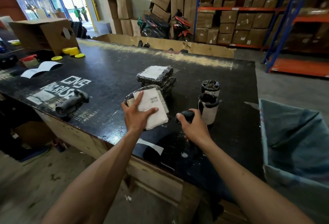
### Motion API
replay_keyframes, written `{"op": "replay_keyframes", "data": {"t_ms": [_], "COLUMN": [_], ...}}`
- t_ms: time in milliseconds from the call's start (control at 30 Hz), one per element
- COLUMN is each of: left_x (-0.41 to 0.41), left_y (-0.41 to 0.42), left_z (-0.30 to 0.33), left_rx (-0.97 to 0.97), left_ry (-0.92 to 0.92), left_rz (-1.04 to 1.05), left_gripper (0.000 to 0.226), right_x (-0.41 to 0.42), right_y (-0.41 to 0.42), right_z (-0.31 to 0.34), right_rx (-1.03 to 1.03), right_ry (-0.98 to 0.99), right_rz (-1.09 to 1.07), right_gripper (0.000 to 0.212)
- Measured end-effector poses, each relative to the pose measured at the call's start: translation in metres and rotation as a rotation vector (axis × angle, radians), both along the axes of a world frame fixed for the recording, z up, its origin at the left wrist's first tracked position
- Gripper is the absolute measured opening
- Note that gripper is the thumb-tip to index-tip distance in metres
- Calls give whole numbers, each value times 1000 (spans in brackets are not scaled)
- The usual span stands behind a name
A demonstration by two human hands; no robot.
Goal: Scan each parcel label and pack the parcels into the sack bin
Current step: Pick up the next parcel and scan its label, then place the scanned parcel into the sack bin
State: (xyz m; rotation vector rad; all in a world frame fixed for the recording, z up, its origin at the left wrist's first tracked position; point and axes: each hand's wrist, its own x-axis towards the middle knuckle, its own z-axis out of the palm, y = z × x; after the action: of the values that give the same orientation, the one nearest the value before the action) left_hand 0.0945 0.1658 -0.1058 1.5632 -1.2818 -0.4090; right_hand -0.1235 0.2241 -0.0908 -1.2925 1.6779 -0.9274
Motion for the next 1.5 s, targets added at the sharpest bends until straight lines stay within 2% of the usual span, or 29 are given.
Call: {"op": "replay_keyframes", "data": {"t_ms": [133,467,567,633,667,733,867,933,1000,1100,1200,1333,1500], "left_x": [20,28,22,15,10,-1,-44,-74,-105,-156,-209,-279,-364], "left_y": [-10,-30,-40,-45,-47,-52,-55,-53,-51,-46,-37,-30,-29], "left_z": [0,5,8,10,13,20,49,61,68,74,74,60,37], "left_rx": [19,30,6,-7,-10,-19,-38,-31,-30,-8,47,135,256], "left_ry": [69,175,217,237,242,250,315,349,339,278,289,262,337], "left_rz": [-21,-154,-215,-258,-284,-339,-502,-596,-689,-811,-955,-1089,-1136], "left_gripper": [90,87,86,86,86,82,48,35,33,29,25,34,47], "right_x": [12,30,28,23,19,6,-30,-50,-71,-109,-153,-214,-300], "right_y": [-9,-18,-18,-15,-14,-13,-20,-19,-15,-6,9,30,42], "right_z": [-31,-57,-51,-43,-36,-18,32,50,58,61,53,30,-3], "right_rx": [91,189,225,159,86,-97,-351,-374,-370,-377,-400,-413,-354], "right_ry": [86,150,335,470,466,329,55,49,122,188,108,-30,-105], "right_rz": [1,-52,-23,-73,-116,-180,-181,-121,-85,-111,-186,-299,-417], "right_gripper": [72,70,82,88,86,75,57,64,76,83,85,80,81]}}
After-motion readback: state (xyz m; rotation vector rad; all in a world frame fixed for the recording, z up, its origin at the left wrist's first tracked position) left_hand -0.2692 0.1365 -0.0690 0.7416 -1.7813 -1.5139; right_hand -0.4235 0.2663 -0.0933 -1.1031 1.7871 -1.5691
